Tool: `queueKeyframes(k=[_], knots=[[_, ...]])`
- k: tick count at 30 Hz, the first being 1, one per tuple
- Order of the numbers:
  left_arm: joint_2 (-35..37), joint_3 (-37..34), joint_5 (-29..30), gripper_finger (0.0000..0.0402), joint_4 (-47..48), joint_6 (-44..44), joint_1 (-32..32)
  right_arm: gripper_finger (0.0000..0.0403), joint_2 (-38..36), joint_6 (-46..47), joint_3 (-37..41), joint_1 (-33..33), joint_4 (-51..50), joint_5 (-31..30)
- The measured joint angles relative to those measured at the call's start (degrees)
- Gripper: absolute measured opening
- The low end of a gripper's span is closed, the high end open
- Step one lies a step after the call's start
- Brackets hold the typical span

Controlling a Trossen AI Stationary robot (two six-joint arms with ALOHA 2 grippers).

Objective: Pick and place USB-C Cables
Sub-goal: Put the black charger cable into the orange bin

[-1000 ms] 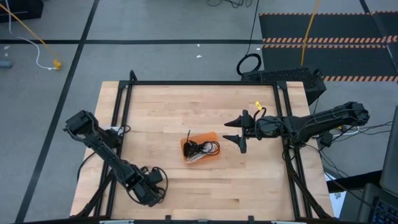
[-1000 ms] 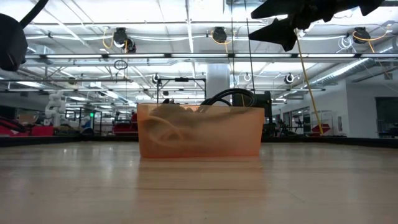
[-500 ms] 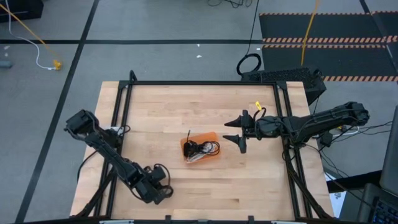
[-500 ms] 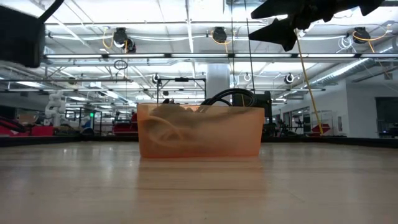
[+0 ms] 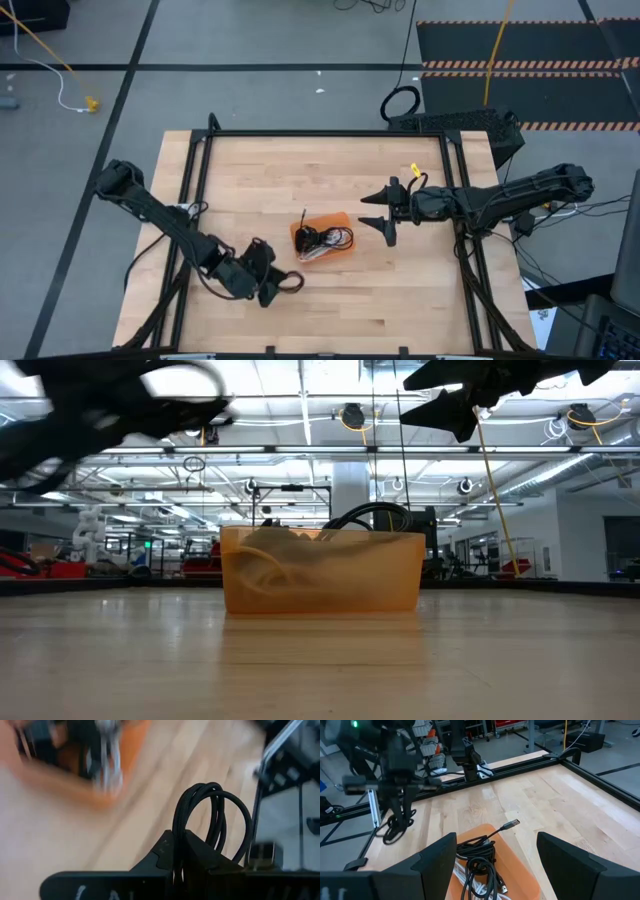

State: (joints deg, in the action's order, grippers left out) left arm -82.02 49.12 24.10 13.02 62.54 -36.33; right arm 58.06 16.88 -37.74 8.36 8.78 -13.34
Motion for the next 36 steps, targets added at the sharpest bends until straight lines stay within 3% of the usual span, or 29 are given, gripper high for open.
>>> queueKeyframes(k=[6,13,23,36], knots=[[1.2,0.0,9.0,0.0018,-11.7,-15.4,2.6,0.027,0.0,0.0,0.0,0.0,0.0,0.0],[1.2,0.0,13.1,0.0018,-22.8,-30.2,6.6,0.027,0.0,0.0,0.0,0.0,0.0,0.0],[1.2,0.0,16.1,0.0018,-24.4,-33.4,14.6,0.027,0.0,0.0,0.0,0.0,6.1,-0.1],[0.6,0.0,18.7,0.0019,-36.8,-41.7,20.4,0.027,0.0,1.4,0.0,-0.1,15.8,0.1]])
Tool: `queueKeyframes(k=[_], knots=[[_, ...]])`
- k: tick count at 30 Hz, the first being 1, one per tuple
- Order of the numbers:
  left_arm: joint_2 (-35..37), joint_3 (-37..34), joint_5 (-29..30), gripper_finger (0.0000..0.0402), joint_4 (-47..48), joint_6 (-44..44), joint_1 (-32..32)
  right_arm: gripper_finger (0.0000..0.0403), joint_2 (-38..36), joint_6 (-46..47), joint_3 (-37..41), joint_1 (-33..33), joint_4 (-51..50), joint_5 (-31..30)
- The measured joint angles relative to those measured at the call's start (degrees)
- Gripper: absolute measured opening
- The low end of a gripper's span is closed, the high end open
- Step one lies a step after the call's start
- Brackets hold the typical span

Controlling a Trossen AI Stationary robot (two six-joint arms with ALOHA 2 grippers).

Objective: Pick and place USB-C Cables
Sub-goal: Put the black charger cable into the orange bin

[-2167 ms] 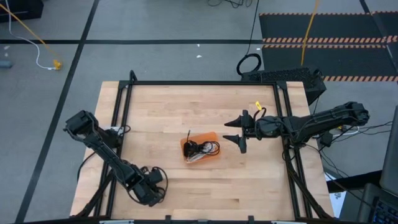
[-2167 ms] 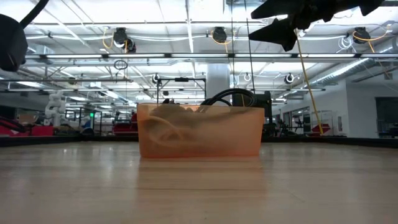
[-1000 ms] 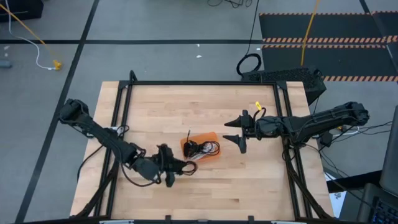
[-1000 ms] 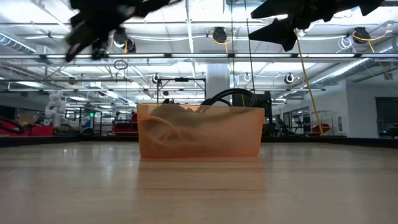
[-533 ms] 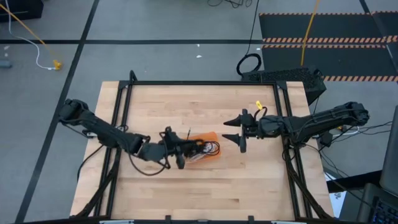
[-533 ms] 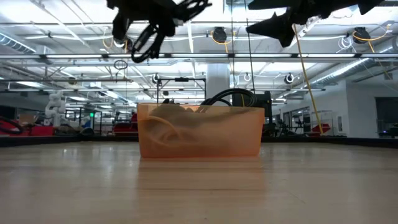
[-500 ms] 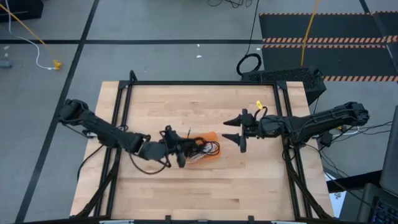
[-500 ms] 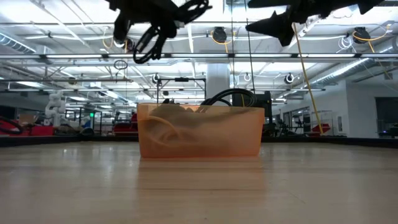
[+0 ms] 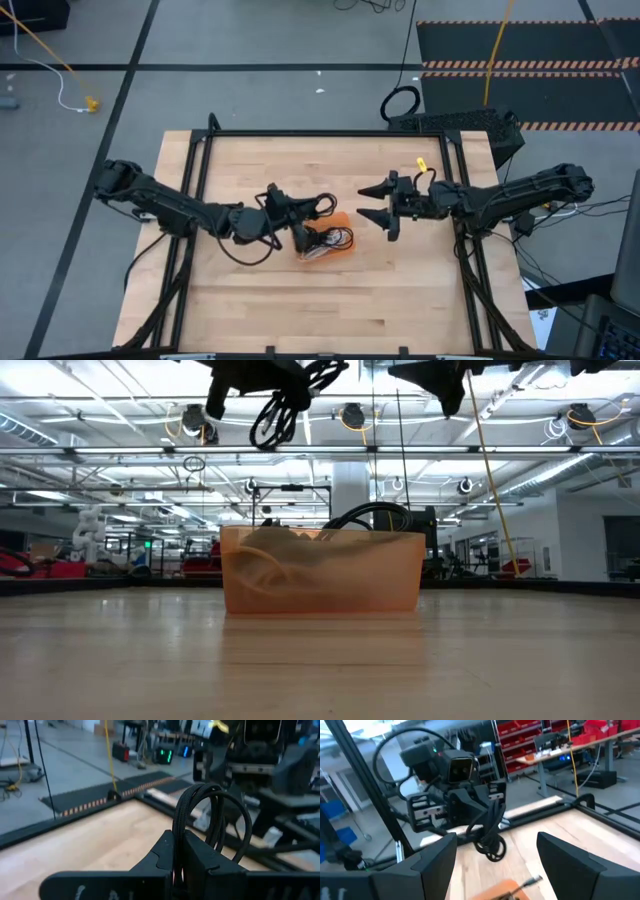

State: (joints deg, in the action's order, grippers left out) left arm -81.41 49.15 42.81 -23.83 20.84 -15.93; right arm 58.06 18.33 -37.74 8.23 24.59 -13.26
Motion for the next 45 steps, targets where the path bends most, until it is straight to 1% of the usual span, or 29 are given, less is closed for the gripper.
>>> queueKeyframes(k=[4,14,19,22,24,27,35,37,40,45], knots=[[0.0,0.0,0.1,0.0019,-1.6,-1.9,0.9,0.027,0.0,0.7,0.0,0.0,1.0,-0.2],[0.0,0.0,-0.4,0.0019,-4.3,-1.7,2.1,0.027,0.0,0.5,0.0,-0.3,0.9,-0.3],[0.0,0.0,-2.3,0.0019,-6.3,-1.7,1.7,0.027,0.0,-1.4,0.0,-0.3,-0.5,-0.2],[0.0,0.0,-2.3,0.0019,-6.5,-2.4,1.2,0.027,0.0,-1.4,0.0,-0.3,0.6,2.4],[0.0,0.0,-2.4,0.0019,-6.6,-2.4,1.1,0.027,0.0,0.5,0.0,-0.3,1.6,5.3],[0.0,0.0,-2.4,0.0019,-7.1,-2.3,1.1,0.027,0.0,4.1,0.0,-0.3,2.3,7.5],[0.0,0.0,-2.4,0.0019,-8.2,-0.1,0.0,0.027,0.0,9.6,0.0,-0.3,2.6,7.5],[0.0,0.0,-2.4,0.0019,-8.9,0.1,-0.4,0.027,0.0,9.5,0.0,-0.1,2.6,7.8],[0.0,0.0,-2.4,0.0019,-9.5,0.3,-0.8,0.027,0.0,7.9,0.0,-0.1,2.6,10.6],[-2.5,0.0,-2.4,0.0019,-12.6,0.8,-1.5,0.027,0.0,6.4,0.0,0.3,2.6,10.6]])
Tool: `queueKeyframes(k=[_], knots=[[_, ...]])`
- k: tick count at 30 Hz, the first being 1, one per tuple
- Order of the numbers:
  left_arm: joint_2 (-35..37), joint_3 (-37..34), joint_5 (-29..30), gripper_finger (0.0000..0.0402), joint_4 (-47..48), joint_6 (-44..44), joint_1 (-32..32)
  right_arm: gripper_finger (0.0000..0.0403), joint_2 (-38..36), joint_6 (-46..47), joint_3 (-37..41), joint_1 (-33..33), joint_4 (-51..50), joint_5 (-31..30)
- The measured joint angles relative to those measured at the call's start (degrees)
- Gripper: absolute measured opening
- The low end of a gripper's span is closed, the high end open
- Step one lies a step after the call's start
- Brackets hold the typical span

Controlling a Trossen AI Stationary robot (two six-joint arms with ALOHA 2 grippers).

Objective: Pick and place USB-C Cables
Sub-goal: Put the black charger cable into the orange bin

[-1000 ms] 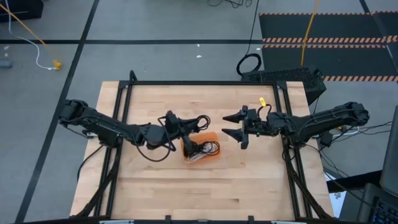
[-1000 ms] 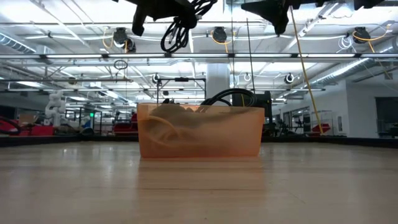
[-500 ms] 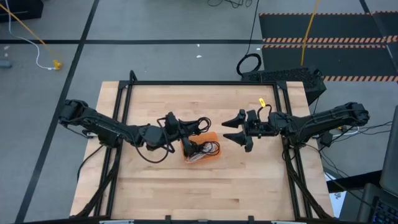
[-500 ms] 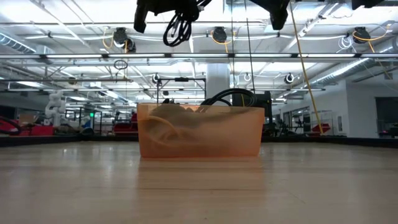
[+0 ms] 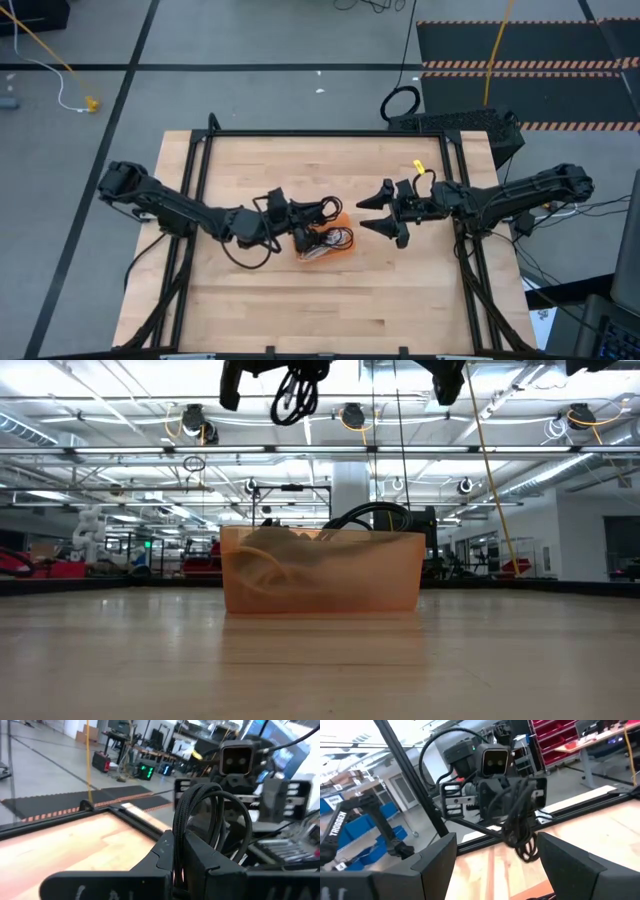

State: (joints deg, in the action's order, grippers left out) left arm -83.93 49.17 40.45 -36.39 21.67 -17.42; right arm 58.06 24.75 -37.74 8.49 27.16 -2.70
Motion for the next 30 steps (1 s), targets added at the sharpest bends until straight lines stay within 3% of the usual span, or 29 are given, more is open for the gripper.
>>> queueKeyframes(k=[19,24,30], knots=[[-5.8,0.0,-2.0,0.0019,-15.2,-0.8,1.6,0.027,0.0,0.0,0.0,1.0,-0.9,-0.2],[-5.8,0.0,-1.9,0.0019,-19.2,1.2,3.9,0.027,0.0,0.7,0.0,1.0,-0.9,-4.5],[-5.8,1.3,-3.7,0.0019,-21.8,2.6,6.2,0.027,0.0,-1.7,0.0,1.0,-0.8,-5.0]])
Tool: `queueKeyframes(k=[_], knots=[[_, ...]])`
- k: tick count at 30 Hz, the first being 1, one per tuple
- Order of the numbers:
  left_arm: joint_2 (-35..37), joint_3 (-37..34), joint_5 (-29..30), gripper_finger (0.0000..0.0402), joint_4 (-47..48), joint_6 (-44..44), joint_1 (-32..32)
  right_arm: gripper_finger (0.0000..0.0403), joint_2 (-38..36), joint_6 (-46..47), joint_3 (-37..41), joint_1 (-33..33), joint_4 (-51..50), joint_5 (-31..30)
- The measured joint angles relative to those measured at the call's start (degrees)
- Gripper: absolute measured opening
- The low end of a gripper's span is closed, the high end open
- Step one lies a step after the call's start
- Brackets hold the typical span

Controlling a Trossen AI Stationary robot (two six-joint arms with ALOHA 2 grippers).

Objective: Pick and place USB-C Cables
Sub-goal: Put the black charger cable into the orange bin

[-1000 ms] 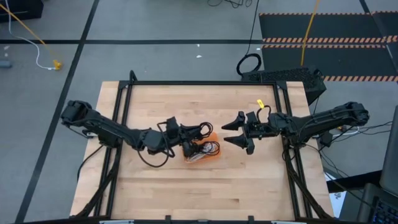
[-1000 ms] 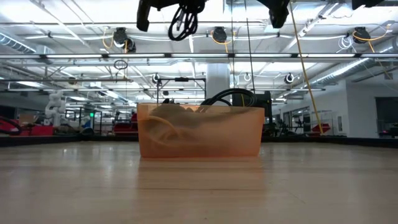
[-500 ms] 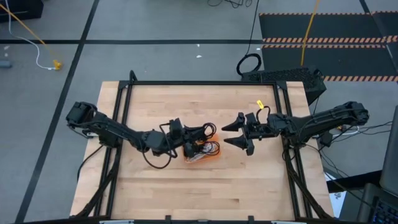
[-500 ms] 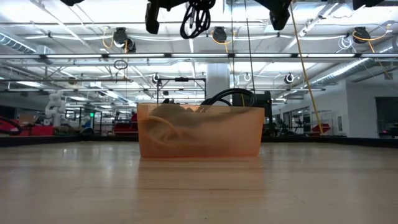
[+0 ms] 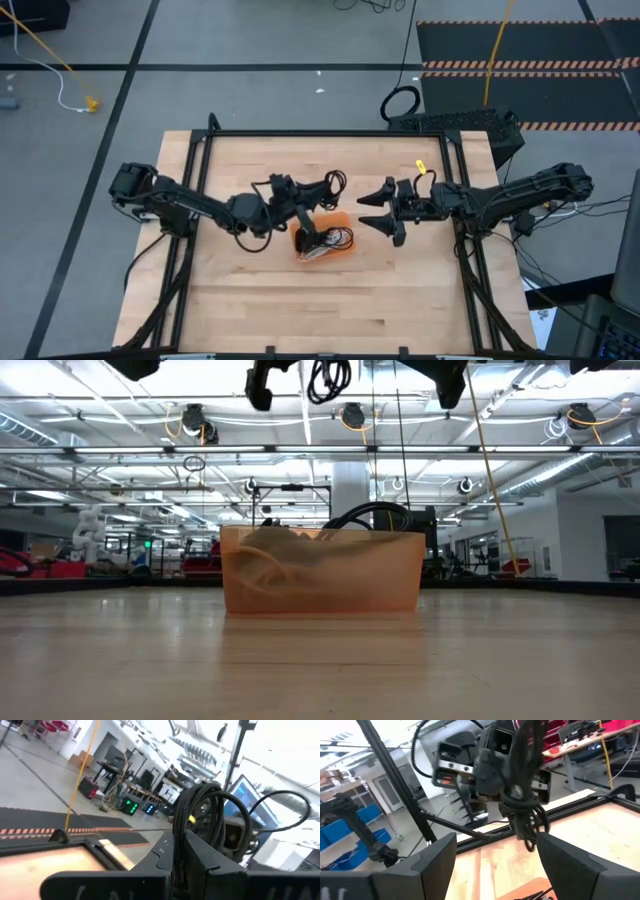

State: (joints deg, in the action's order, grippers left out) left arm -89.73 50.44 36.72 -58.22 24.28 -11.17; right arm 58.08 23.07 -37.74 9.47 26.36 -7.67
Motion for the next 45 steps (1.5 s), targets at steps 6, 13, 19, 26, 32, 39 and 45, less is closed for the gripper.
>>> queueKeyframes(k=[6,13,19,26,32,39,45], knots=[[-1.7,6.6,-3.9,0.0019,2.2,-6.3,0.3,0.027,0.0,-6.1,0.0,0.0,0.7,-1.8],[-2.9,11.4,-4.2,0.0019,8.2,-6.2,0.9,0.027,0.4,-6.9,0.0,-0.1,3.0,-3.0],[-3.8,11.4,-5.3,0.0019,7.5,-3.3,1.0,0.027,3.3,-8.9,0.0,-0.5,6.5,-4.4],[-7.5,12.3,-6.9,0.0019,4.5,-2.6,1.3,0.027,7.3,-10.7,0.0,-1.3,13.3,-5.3],[-7.4,12.6,-8.7,0.002,4.1,-2.6,1.5,0.0264,8.6,-9.7,0.0,-2.4,13.3,-5.8],[-7.4,12.6,-9.7,0.002,4.0,-1.9,1.6,0.0177,9.5,-8.2,0.0,-3.5,15.7,-5.3],[-7.4,12.6,-11.4,0.0021,4.2,-2.5,1.6,0.0047,9.5,-9.0,0.0,-3.8,15.7,-4.6]])
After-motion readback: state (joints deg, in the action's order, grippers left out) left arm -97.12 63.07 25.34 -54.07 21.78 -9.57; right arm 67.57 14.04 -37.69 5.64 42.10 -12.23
